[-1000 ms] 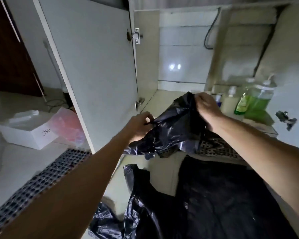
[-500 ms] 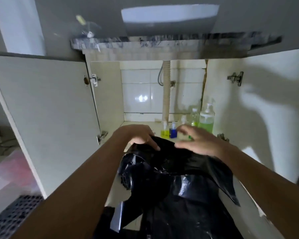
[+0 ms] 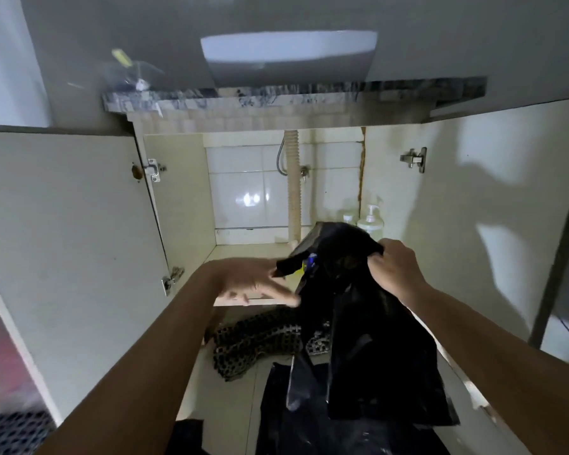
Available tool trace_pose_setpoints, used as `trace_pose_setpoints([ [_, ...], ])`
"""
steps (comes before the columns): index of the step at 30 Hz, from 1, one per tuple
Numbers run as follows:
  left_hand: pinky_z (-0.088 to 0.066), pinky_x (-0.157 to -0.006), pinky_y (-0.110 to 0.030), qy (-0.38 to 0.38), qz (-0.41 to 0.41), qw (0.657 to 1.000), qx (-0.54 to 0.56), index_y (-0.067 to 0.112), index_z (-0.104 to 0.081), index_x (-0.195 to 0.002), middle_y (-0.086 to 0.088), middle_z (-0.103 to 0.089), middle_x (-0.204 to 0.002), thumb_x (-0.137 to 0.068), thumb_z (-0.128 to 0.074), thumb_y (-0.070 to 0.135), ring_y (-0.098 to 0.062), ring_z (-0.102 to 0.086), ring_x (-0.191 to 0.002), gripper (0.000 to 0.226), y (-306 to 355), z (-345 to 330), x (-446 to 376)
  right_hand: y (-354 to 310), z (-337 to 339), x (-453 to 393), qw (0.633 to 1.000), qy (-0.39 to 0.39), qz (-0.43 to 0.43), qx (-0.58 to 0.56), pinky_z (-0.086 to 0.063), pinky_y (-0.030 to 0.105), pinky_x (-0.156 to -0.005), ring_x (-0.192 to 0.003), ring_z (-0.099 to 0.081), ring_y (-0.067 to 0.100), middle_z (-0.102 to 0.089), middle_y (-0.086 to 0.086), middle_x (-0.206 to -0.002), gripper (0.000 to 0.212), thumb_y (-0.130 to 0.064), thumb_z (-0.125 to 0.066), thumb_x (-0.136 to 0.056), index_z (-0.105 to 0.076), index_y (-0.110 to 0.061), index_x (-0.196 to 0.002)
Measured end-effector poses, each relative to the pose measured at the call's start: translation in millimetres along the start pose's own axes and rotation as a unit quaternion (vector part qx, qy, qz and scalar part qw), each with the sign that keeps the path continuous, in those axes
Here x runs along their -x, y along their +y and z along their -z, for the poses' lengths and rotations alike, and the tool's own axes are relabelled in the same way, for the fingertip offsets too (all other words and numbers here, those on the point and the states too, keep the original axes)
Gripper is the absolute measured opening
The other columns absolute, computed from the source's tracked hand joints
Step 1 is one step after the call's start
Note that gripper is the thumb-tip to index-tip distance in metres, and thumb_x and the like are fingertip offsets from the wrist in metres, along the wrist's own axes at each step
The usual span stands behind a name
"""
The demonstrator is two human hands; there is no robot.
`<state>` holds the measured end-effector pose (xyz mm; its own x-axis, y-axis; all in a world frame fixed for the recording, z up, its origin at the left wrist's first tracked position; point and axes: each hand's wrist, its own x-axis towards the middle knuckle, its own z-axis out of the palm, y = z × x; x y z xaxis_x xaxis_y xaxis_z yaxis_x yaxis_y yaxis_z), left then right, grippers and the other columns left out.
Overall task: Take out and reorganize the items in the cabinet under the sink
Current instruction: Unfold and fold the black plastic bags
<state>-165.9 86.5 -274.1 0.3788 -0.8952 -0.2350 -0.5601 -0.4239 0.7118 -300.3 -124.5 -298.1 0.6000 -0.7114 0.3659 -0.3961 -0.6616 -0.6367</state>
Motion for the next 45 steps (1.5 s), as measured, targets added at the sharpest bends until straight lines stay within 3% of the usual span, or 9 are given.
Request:
trace_pose_setpoints([
  [5, -0.035, -0.108, -0.049, 0.006, 0.105, 0.988, -0.114, 0.038, -0.044, -0.136, 0.011, -0.046, -0.143, -0.046, -0.084, 0.060, -0.023, -0.039, -0.135, 0.101, 4, -32, -19, -16, 5, 3, 0.988, -0.035, -0.045, -0.141, -0.023, 0.029, -0.049, -0.053, -0.033, 0.019, -0.037, 0.002, -0.059, 0.027, -0.009, -0.042, -0.087, -0.038, -0.011, -0.061],
  [10, -0.039, -0.088, -0.018, 0.157, 0.055, 0.976, -0.141, 0.010, -0.047, -0.136, -0.009, -0.054, -0.127, -0.093, -0.058, 0.030, -0.025, -0.049, -0.120, 0.049, 5, -47, -35, -29, 10, 13, 0.961, -0.134, -0.008, -0.241, -0.035, 0.025, -0.055, -0.057, -0.047, 0.018, -0.048, 0.005, -0.066, 0.020, -0.010, -0.046, -0.090, -0.063, -0.003, -0.079],
  [13, -0.046, -0.077, -0.028, 0.286, 0.032, 0.948, -0.136, -0.001, -0.058, -0.118, -0.018, -0.064, -0.104, -0.095, -0.050, 0.012, -0.034, -0.058, -0.106, 0.028, -3, -35, -36, -13, 13, 8, 0.949, -0.189, 0.014, -0.250, -0.039, 0.024, -0.061, -0.067, -0.054, 0.019, -0.055, 0.009, -0.074, 0.017, -0.010, -0.050, -0.090, -0.065, -0.002, -0.089],
  [19, -0.040, -0.068, -0.030, 0.417, 0.031, 0.882, -0.218, 0.019, -0.059, -0.081, -0.010, -0.066, -0.092, -0.085, -0.047, 0.012, -0.034, -0.063, -0.090, 0.015, -7, -14, -29, 35, 10, -1, 0.959, -0.283, 0.012, 0.014, -0.041, 0.022, -0.065, -0.073, -0.059, 0.015, -0.061, 0.008, -0.082, 0.015, -0.003, -0.054, -0.089, -0.068, -0.007, -0.086],
  [23, -0.040, -0.069, -0.032, 0.392, 0.034, 0.872, -0.293, 0.016, -0.063, -0.102, -0.007, -0.062, -0.098, -0.089, -0.046, 0.023, -0.030, -0.060, -0.092, 0.023, 13, -23, -29, -6, 18, 11, 0.975, -0.180, 0.047, -0.124, -0.042, 0.029, -0.092, -0.108, -0.058, 0.023, -0.062, 0.005, -0.111, 0.029, -0.032, -0.055, -0.093, -0.063, -0.014, -0.115],
  [28, -0.042, -0.068, -0.032, 0.348, 0.031, 0.875, -0.335, 0.016, -0.061, -0.106, -0.008, -0.062, -0.102, -0.090, -0.050, 0.033, -0.028, -0.060, -0.092, 0.026, 24, -27, -31, -39, 5, 51, 0.934, -0.333, 0.122, 0.041, -0.029, 0.040, -0.112, -0.138, -0.033, 0.028, -0.028, 0.008, -0.154, 0.090, -0.057, -0.059, -0.082, -0.019, -0.011, -0.148],
  [35, -0.043, -0.066, -0.030, 0.264, 0.042, 0.912, -0.311, 0.022, -0.062, -0.086, 0.000, -0.059, -0.085, -0.087, -0.057, 0.040, -0.020, -0.056, -0.080, 0.018, 18, -27, -26, -2, -49, 53, 0.929, -0.206, 0.150, 0.268, -0.045, 0.033, -0.074, -0.093, -0.062, 0.028, -0.053, 0.005, -0.082, 0.012, -0.016, -0.048, -0.092, -0.055, -0.008, -0.098],
  [39, -0.044, -0.067, -0.029, 0.228, 0.054, 0.923, -0.304, 0.025, -0.069, -0.103, 0.000, -0.062, -0.089, -0.082, -0.063, 0.027, -0.021, -0.060, -0.086, 0.022, 17, -21, -19, -3, -32, 32, 0.967, -0.125, 0.133, 0.179, -0.036, 0.023, -0.058, -0.066, -0.050, 0.018, -0.040, -0.004, -0.064, 0.036, 0.001, -0.041, -0.089, -0.032, -0.019, -0.061],
  [45, -0.041, -0.065, -0.029, 0.212, 0.088, 0.910, -0.346, 0.023, -0.062, -0.118, -0.004, -0.062, -0.103, -0.083, -0.062, 0.015, -0.021, -0.056, -0.086, 0.037, 10, -18, -17, -6, -14, 24, 0.964, -0.049, 0.165, 0.204, -0.034, 0.030, -0.059, -0.054, -0.034, 0.010, -0.034, -0.004, -0.064, 0.022, -0.003, -0.036, -0.094, -0.033, -0.013, -0.075],
])
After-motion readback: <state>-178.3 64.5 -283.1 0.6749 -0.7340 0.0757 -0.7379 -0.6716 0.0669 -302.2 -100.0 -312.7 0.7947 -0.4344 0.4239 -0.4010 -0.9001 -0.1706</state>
